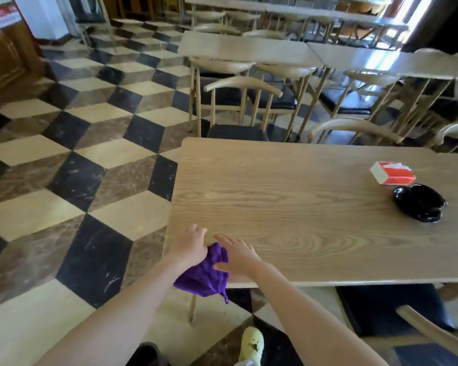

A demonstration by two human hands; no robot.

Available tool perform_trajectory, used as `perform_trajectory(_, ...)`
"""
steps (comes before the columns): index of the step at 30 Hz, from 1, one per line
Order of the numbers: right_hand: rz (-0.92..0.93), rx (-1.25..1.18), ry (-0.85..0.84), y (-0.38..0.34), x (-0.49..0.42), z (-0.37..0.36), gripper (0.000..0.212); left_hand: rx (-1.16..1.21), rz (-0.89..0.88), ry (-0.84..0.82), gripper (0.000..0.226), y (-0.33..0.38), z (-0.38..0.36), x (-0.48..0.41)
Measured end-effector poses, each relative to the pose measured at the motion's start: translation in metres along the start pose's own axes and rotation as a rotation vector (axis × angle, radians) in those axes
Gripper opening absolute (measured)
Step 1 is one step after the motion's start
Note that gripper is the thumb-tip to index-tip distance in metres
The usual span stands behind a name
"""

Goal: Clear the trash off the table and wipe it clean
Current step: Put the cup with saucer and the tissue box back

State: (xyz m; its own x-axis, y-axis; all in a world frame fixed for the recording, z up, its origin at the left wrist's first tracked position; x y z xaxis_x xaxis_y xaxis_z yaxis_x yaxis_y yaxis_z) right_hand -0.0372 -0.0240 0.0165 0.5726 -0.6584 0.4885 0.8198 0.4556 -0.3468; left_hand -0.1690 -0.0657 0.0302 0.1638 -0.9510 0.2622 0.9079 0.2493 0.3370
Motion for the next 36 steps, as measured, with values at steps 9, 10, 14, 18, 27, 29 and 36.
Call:
perform_trajectory(9, -0.247, -0.079, -0.038, 0.129, 0.033, 0.100, 0.070, 0.052, -0.241, -0.272, 0.044, 0.127, 0.023, -0.083)
perform_trajectory(10, -0.268, -0.084, -0.025, 0.145, 0.037, 0.112, 0.069, 0.051, -0.263, -0.301, 0.044, 0.144, 0.024, -0.093)
perform_trajectory(14, -0.334, -0.082, 0.012, 0.217, 0.047, 0.155, 0.068, 0.033, -0.330, -0.363, 0.046, 0.221, 0.027, -0.137)
perform_trajectory(18, -0.389, -0.097, 0.022, 0.298, 0.054, 0.194, 0.063, 0.016, -0.371, -0.407, 0.047, 0.303, 0.018, -0.181)
perform_trajectory(27, -0.528, -0.226, 0.054, 0.473, 0.084, 0.243, 0.048, 0.074, -0.390, -0.482, 0.060, 0.451, -0.032, -0.257)
perform_trajectory(29, -0.596, -0.291, 0.077, 0.511, 0.093, 0.243, 0.051, 0.099, -0.381, -0.491, 0.061, 0.472, -0.045, -0.271)
perform_trajectory(36, -0.718, -0.416, 0.139, 0.594, 0.112, 0.231, 0.051, 0.199, -0.294, -0.516, 0.064, 0.514, -0.088, -0.309)
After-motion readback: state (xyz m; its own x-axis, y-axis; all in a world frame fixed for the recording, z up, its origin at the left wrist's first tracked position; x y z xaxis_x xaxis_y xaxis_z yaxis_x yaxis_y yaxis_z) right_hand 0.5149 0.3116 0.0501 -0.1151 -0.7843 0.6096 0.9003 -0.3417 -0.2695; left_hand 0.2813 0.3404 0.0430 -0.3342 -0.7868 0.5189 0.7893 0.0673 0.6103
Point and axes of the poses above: each hand's wrist, its own x-axis away from the middle knuckle, its own z-axis out of the back of the hand, y = z × x, the point moved 4 cm from there along -x, towards the middle knuckle, and after that the axes turned 7 degrees about -z, right-handed, at the moved point
